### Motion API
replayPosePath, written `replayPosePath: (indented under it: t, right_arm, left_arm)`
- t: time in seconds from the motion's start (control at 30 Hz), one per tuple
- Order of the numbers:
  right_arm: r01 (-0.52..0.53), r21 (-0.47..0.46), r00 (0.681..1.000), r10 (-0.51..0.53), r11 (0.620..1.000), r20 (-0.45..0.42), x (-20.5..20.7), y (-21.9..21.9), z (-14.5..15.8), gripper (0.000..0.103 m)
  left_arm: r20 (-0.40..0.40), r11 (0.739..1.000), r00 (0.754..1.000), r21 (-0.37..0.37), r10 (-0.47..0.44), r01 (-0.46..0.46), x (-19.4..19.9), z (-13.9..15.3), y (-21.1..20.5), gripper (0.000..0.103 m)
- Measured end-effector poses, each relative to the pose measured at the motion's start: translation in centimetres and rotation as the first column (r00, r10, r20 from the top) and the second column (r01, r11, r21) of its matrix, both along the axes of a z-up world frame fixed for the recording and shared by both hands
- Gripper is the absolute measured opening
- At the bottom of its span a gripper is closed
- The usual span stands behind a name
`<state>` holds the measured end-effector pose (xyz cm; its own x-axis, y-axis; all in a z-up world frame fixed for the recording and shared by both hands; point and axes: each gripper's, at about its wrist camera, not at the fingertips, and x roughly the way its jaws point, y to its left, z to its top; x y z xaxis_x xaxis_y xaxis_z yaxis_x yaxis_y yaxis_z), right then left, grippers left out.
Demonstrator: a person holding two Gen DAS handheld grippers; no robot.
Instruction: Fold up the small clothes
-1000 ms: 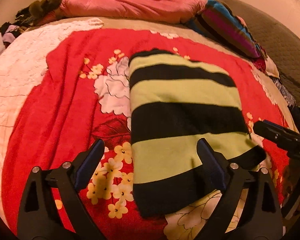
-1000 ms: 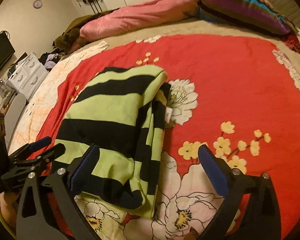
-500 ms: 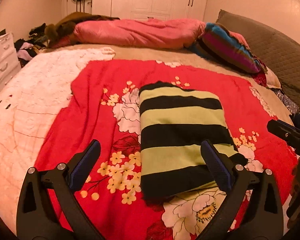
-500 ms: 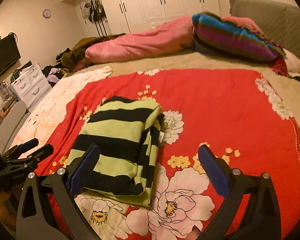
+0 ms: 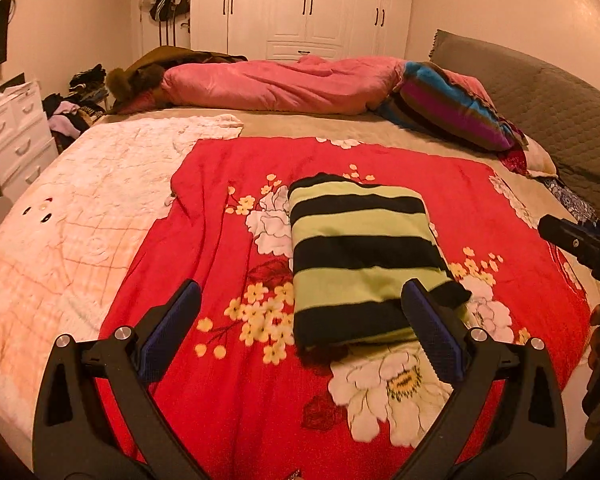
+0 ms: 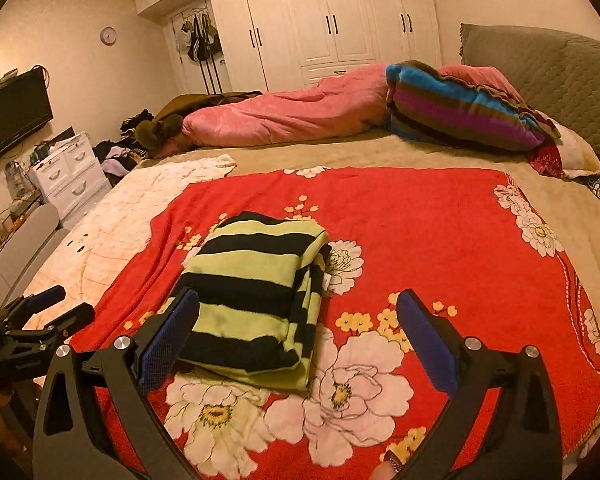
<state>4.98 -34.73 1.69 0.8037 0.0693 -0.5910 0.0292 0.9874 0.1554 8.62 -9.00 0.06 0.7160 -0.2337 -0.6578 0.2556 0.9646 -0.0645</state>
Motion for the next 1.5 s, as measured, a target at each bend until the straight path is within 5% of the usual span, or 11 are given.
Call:
replayPosePath:
  t: [0.37, 0.67, 1.5]
  right_arm:
    - [-0.019, -0.014, 1.000, 0.018, 1.000, -0.018, -3.9, 1.9, 0.6, 0.099]
    - [-0.029, -0.025, 0.993, 0.026, 0.999, -0.117, -6.6, 3.5, -1.8, 0.099]
    - [-0.038, -0.032, 0.986, 0.033, 0.999, -0.164, -7.1, 4.5, -3.6, 0.099]
  left_arm:
    - [-0.057, 0.999, 0.998, -0.040, 0.026, -0.029, -2.8, 0.8, 1.4, 0.094]
    - [-0.120, 1.000, 0.993, -0.022, 0.012, -0.015, -4.5, -0.4, 1.3, 0.094]
    - [-0.173, 0.999, 0.984, 0.040, 0.041, -0.035, -5.1, -1.8, 1.3, 0.094]
